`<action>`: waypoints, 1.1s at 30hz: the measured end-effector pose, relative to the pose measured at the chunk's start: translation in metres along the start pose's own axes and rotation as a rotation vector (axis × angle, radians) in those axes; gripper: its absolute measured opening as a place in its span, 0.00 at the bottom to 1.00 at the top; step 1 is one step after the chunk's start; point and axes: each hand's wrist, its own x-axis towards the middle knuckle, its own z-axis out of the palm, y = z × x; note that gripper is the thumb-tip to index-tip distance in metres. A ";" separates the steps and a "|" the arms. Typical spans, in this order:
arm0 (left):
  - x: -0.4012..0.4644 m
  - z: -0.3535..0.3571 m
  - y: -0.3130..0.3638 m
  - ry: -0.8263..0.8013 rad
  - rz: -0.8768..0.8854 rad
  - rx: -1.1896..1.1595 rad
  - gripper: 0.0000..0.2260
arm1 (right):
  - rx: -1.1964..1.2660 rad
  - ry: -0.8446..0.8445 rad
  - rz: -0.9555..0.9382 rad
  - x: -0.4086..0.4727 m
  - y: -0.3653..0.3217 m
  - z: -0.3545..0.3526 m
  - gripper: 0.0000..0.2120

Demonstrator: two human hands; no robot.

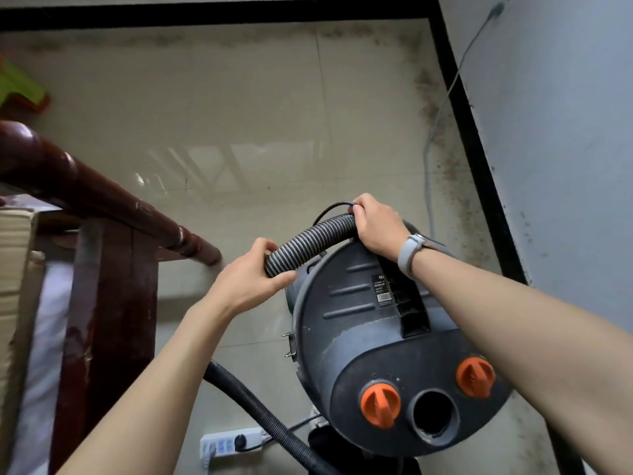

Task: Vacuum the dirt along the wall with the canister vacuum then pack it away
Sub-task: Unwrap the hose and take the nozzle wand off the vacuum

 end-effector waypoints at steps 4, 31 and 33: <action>0.043 0.008 0.045 -0.097 0.038 0.175 0.29 | 0.027 0.024 -0.033 -0.006 0.000 0.003 0.12; -0.030 0.012 0.006 0.281 0.022 0.052 0.19 | -0.441 -0.058 -0.561 -0.039 -0.008 0.011 0.28; -0.044 0.004 -0.005 0.300 0.010 -0.030 0.18 | -0.364 -0.046 -0.481 -0.032 -0.007 0.010 0.28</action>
